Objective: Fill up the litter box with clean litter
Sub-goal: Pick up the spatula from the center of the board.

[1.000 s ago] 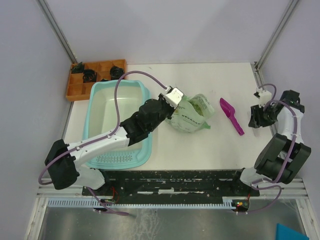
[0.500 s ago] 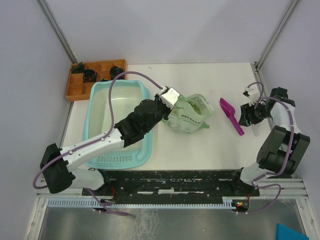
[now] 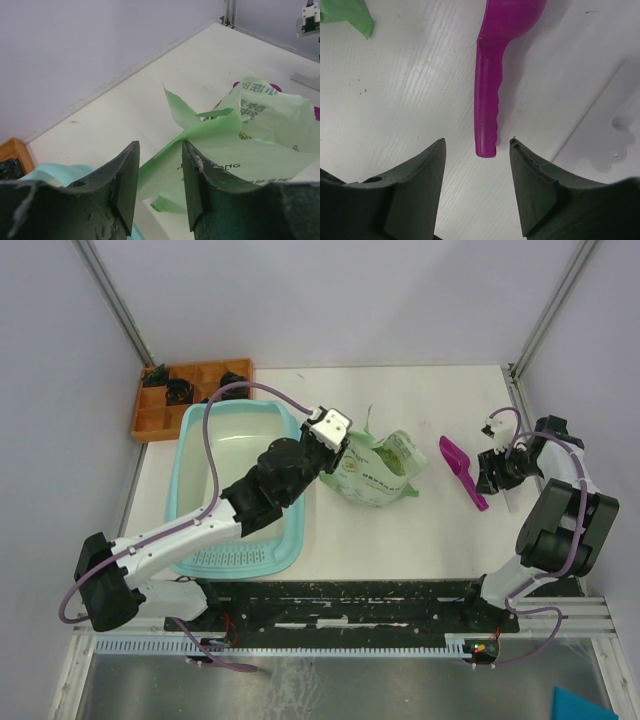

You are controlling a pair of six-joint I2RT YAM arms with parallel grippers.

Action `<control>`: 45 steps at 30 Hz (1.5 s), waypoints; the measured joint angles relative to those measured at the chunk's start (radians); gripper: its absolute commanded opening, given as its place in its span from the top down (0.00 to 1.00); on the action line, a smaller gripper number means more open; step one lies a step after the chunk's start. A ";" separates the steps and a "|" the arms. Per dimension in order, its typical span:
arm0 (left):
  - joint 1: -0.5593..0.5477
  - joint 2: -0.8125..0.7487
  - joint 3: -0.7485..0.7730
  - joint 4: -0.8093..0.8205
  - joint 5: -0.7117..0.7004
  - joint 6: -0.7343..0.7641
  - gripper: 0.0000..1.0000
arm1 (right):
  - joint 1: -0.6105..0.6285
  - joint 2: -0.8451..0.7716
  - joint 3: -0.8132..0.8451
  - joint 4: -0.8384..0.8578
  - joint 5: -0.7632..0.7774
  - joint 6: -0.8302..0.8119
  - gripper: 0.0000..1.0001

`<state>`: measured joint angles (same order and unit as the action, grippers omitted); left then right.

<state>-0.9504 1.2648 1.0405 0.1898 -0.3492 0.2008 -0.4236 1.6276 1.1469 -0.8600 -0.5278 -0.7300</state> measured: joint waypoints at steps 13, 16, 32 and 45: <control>0.000 -0.058 0.008 0.089 -0.055 -0.035 0.42 | 0.000 0.063 0.024 0.015 0.007 0.006 0.38; 0.000 -0.064 0.008 0.102 -0.063 -0.048 0.42 | 0.000 0.066 0.024 0.022 0.006 0.011 0.38; 0.004 -0.075 0.045 0.087 -0.093 -0.078 0.43 | 0.034 0.070 -0.029 0.125 0.015 -0.008 0.37; 0.027 -0.046 0.334 -0.094 -0.085 -0.145 0.35 | 0.073 0.123 -0.098 0.240 0.059 -0.026 0.68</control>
<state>-0.9237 1.2186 1.3743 0.0959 -0.4343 0.0555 -0.3504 1.7504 1.0492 -0.6205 -0.4690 -0.7559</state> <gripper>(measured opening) 0.617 0.556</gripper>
